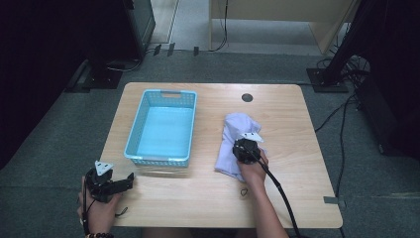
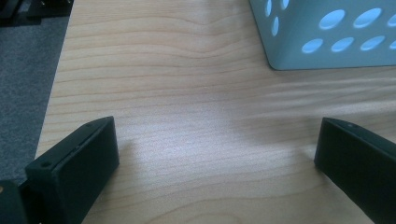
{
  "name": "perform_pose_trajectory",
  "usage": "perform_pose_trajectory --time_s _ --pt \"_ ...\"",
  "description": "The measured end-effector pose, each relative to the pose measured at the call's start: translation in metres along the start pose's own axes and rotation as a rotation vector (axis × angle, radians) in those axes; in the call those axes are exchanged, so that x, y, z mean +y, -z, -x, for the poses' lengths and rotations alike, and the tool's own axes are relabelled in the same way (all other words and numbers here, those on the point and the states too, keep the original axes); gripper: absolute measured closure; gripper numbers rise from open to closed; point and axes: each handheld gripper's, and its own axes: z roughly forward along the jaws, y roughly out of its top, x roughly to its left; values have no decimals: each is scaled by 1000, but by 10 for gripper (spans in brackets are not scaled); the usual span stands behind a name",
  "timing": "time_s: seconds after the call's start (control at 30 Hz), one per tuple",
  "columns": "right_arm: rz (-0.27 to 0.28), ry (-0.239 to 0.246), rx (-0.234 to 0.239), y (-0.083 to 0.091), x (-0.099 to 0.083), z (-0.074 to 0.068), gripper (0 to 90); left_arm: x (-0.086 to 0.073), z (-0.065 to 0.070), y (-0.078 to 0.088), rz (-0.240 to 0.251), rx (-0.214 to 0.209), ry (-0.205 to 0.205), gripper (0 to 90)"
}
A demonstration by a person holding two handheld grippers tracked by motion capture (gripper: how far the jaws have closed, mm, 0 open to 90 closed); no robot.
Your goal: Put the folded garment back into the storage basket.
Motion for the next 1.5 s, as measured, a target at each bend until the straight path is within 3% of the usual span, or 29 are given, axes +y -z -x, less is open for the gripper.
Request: perform_pose_trajectory --time_s 0.23,0.63,1.5 --pt "3 -5 50 5 5 -13 667 0 0 0 1 0 1 0" --pt "34 -9 32 27 34 -30 667 0 0 0 1 -1 0 0" --pt "93 40 79 56 88 -61 662 0 0 0 2 0 1 0"
